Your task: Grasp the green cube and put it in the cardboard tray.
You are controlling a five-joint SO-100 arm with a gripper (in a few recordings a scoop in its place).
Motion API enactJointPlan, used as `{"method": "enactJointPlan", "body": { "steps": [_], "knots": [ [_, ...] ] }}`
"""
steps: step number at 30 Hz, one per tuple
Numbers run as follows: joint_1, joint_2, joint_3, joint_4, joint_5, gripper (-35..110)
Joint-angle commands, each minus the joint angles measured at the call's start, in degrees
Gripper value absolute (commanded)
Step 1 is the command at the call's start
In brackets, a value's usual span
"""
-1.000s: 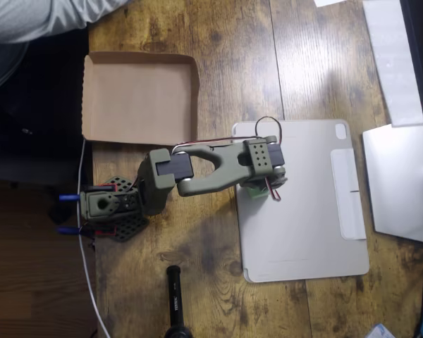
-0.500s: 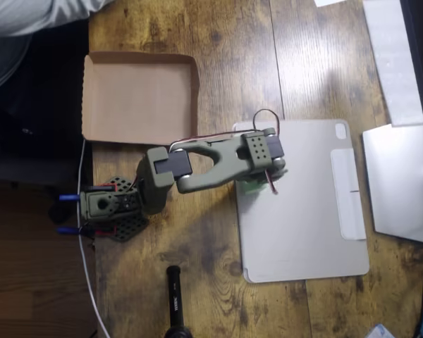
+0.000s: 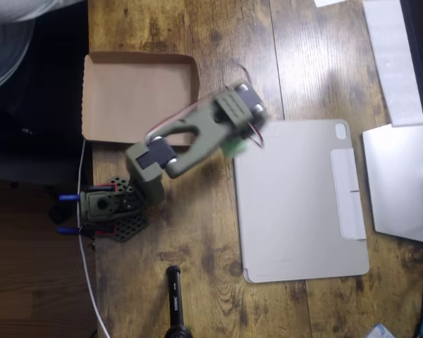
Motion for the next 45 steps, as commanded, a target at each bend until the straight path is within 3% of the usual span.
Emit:
{"method": "enactJointPlan", "body": {
  "steps": [1,14,45],
  "knots": [
    [-9.8,6.4,-0.2,2.5,3.8,9],
    [-30.0,9.9,4.2,1.9,12.1,9],
    [-26.3,10.5,6.6,-0.9,10.2,21]
  ]
}}
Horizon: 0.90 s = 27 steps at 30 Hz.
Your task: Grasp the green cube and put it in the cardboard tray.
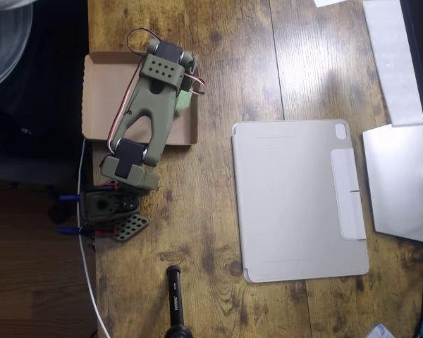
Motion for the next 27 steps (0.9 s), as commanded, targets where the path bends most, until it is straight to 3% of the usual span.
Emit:
{"method": "enactJointPlan", "body": {
  "steps": [1,7,19,27],
  "knots": [
    [0.1,2.6,1.1,-0.2,0.0,21],
    [8.6,4.6,3.6,-0.1,-3.2,20],
    [51.7,-4.7,-1.1,0.7,-24.0,13],
    [64.3,-8.7,-7.8,0.9,-30.5,11]
  ]
}}
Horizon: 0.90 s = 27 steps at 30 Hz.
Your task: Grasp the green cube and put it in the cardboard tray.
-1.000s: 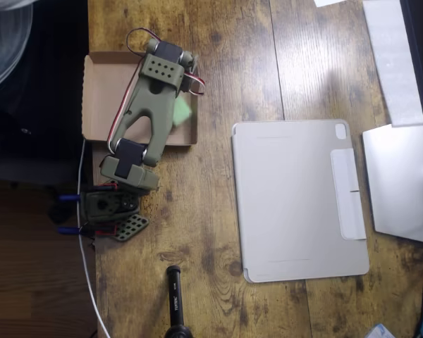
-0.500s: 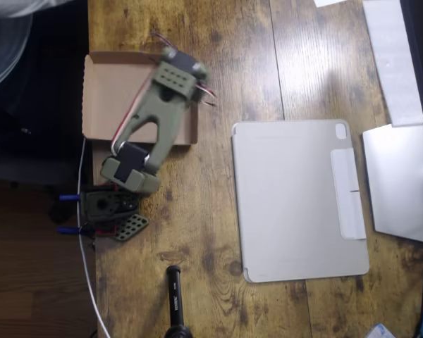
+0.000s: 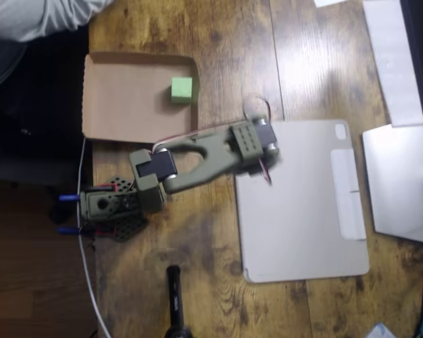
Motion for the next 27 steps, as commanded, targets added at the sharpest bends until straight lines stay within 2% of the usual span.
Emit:
{"method": "enactJointPlan", "body": {
  "steps": [1,6,12,27],
  "knots": [
    [3.7,0.5,-2.3,0.7,-2.5,10],
    [4.1,-0.2,0.2,0.9,-2.1,8],
    [4.4,0.7,0.3,6.1,-3.6,6],
    [4.2,-0.2,5.3,3.1,-3.9,6]
  ]
}}
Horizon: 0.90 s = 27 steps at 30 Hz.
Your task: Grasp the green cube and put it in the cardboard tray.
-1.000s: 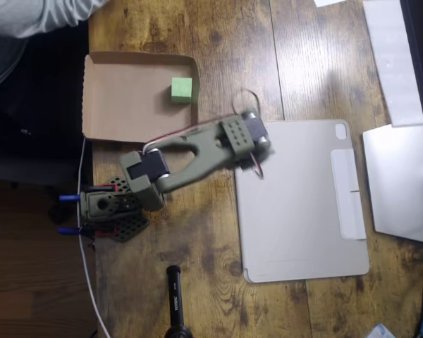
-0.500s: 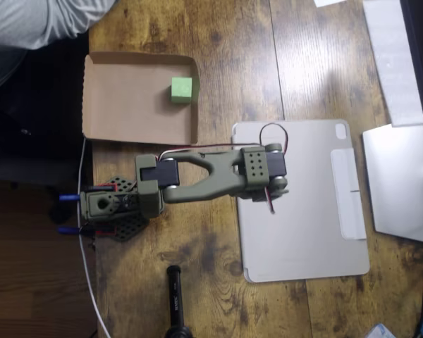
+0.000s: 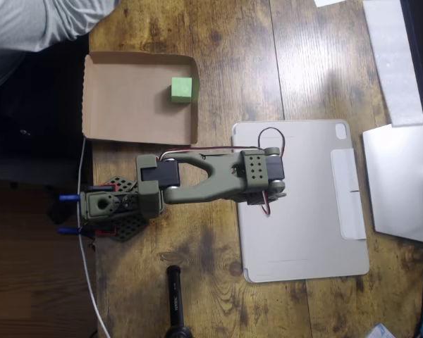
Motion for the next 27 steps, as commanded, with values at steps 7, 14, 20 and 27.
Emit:
{"method": "enactJointPlan", "body": {
  "steps": [7,14,20,27],
  "knots": [
    [0.7,0.4,0.8,-1.1,-1.1,6],
    [0.7,0.5,1.5,-1.9,-1.1,6],
    [0.7,0.6,1.5,-2.0,-1.1,6],
    [0.3,0.4,1.4,-0.9,-0.9,6]
  ]
}}
